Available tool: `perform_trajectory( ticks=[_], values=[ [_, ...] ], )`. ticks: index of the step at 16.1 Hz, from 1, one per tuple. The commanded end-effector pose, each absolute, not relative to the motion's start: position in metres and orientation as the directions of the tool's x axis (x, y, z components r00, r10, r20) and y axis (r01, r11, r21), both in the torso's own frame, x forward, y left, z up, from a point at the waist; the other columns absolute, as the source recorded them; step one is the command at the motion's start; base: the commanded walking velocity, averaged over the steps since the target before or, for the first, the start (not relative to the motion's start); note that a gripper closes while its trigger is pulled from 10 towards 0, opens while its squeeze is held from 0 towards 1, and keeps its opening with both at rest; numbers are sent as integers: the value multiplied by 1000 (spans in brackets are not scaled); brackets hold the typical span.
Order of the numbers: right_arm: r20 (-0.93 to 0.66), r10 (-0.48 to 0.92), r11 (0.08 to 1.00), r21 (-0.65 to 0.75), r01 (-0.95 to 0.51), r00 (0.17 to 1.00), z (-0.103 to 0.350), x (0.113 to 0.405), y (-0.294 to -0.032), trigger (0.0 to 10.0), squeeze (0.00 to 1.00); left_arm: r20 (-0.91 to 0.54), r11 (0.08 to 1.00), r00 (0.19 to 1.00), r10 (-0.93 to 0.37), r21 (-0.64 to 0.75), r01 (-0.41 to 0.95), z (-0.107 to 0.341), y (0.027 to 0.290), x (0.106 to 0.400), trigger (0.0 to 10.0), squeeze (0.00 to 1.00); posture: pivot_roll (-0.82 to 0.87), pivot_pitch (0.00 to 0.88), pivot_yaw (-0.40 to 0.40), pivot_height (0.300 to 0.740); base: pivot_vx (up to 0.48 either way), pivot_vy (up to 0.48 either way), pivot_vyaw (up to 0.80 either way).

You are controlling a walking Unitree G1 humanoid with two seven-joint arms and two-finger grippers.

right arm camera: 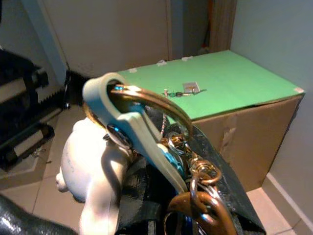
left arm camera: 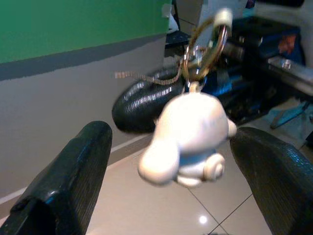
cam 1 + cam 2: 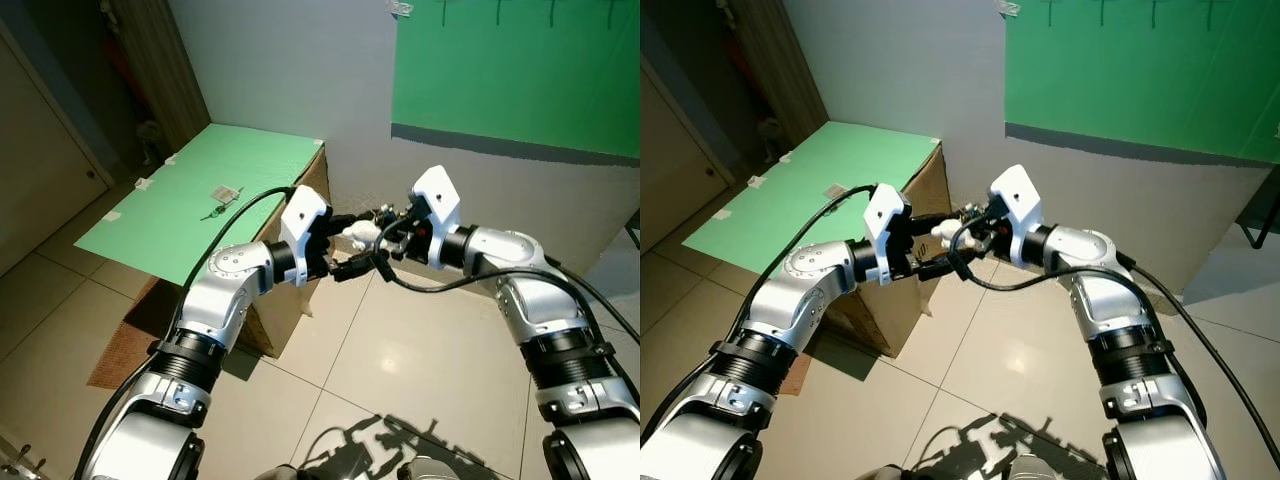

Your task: Hang keys on a hook

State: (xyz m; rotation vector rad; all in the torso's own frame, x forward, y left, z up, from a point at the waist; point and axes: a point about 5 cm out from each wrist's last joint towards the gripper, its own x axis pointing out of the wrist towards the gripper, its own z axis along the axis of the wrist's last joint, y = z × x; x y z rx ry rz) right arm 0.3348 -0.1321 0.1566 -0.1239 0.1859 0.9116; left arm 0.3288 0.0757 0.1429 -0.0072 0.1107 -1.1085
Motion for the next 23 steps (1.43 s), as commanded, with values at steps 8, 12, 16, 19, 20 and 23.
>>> perform_trajectory(
  ticks=[8,12,16,19,20,23],
  values=[
    [-205,786,589,-36,-807,583,160,334,-126,0,0,-103,476,466,-879,-117,872,142,75,333,0,0,-260,33,134,740,0,0,0],
    [-202,787,590,-31,-807,583,160,334,-125,0,0,-110,469,458,-882,-119,875,140,73,332,0,0,-258,34,134,740,0,0,0],
    [-197,788,590,-30,-807,583,161,334,-124,0,0,-104,468,458,-883,-110,877,142,74,333,0,0,-257,32,136,740,0,0,0],
    [-197,789,589,-31,-808,583,161,334,-124,0,0,-99,480,472,-876,-102,871,144,75,335,0,0,-259,21,137,740,0,0,0],
    [-198,788,589,-32,-807,583,160,334,-124,0,0,-93,483,475,-875,-85,872,144,76,335,0,0,-259,17,136,740,0,0,0],
    [-199,787,589,-34,-807,583,160,334,-124,0,0,-89,483,477,-875,-79,872,145,75,335,0,0,-260,11,134,740,0,0,0]
  ],
)
